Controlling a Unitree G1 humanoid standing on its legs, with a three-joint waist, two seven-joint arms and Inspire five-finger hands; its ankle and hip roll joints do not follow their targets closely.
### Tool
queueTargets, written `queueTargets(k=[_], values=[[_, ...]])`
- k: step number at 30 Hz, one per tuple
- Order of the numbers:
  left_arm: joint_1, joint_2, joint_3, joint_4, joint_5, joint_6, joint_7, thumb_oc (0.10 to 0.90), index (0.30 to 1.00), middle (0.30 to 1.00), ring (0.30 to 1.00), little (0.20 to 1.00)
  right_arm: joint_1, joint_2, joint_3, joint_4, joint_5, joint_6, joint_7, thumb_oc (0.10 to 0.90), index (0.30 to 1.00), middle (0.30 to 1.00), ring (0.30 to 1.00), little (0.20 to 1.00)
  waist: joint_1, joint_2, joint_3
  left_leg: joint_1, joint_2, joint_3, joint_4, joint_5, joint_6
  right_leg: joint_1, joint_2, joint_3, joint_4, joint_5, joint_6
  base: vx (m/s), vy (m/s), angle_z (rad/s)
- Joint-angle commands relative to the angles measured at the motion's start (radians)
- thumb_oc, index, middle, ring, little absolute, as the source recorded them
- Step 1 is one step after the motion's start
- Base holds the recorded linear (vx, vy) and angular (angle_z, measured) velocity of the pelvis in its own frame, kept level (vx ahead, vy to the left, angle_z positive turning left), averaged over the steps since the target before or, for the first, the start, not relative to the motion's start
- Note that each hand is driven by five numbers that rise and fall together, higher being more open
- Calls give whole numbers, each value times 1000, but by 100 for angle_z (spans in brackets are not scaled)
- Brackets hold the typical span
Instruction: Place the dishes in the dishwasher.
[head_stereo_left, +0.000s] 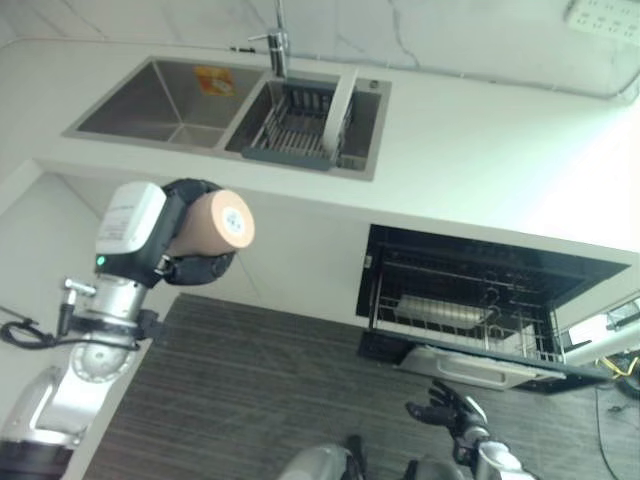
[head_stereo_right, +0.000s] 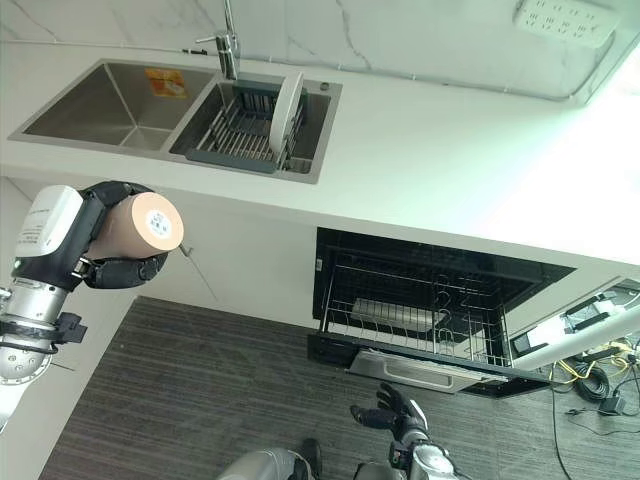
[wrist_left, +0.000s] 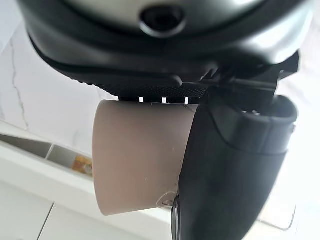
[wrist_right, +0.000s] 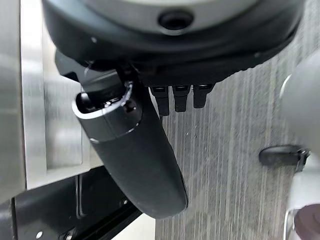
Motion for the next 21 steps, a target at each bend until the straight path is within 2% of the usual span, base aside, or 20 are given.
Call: queueTargets(k=[1, 2, 3, 4, 8, 12, 16, 21], values=[[-99, 20, 105, -86, -55, -5, 66, 400, 300, 300, 300, 300, 7, -71, -3, -11, -6, -39, 35, 800, 900, 900, 900, 900, -33, 80, -42, 114, 141, -1, -109, -55, 40, -21, 30, 18, -114, 60, 122, 56, -346, -1], [-103, 31, 102, -82, -61, 2, 68, 400, 300, 300, 300, 300, 8, -68, -3, -8, -10, -38, 43, 800, 900, 900, 900, 900, -41, 74, -43, 119, 140, -3, -109, -69, 42, -46, 23, 43, -114, 103, 134, 24, -420, -24], [-107, 36, 105, -69, -68, -17, 60, 400, 300, 300, 300, 300, 8, -66, -5, -1, -3, -38, 50, 800, 900, 900, 900, 900, -40, 66, -45, 116, 149, -8, -109, -65, 34, -42, 40, 72, -114, 46, 139, 19, -386, -28], [-110, 34, 102, -69, -68, -19, 54, 400, 300, 300, 300, 300, 10, -67, -1, 3, 8, -37, 54, 800, 900, 900, 900, 900, -36, 55, -53, 110, 155, -5, -109, -59, 22, -38, 44, 71, -114, 21, 139, 0, -380, 13], [-108, 25, 100, -86, -72, -8, 50, 400, 300, 300, 300, 300, 1, -77, 19, 15, 0, -28, 57, 800, 900, 900, 900, 900, -24, 42, -74, 87, 193, 20, -109, -37, -15, -32, 61, 47, -114, -22, 119, -36, -224, 22], [-124, 41, 104, -106, -102, -6, 35, 400, 300, 300, 300, 300, 5, -95, 9, 45, 24, -50, 46, 800, 900, 900, 900, 900, -26, 48, -78, 51, 233, 20, -109, -7, -54, -27, 82, 25, -114, -48, 101, -58, -160, -4], [-138, 70, 114, -102, -136, -19, 18, 400, 300, 300, 300, 300, 24, -115, -23, 76, 36, -58, 48, 800, 900, 900, 900, 900, -34, 56, -83, 35, 256, 26, -109, 13, -79, -20, 82, -5, -114, -59, 94, -28, -45, 8], [-120, 74, 120, -98, -138, -37, 24, 400, 300, 300, 300, 300, 31, -124, -42, 112, 40, -66, 64, 800, 900, 900, 900, 900, -32, 68, -91, 45, 260, 28, -109, 12, -92, -5, 64, -26, -114, -68, 97, 32, 20, 10]])
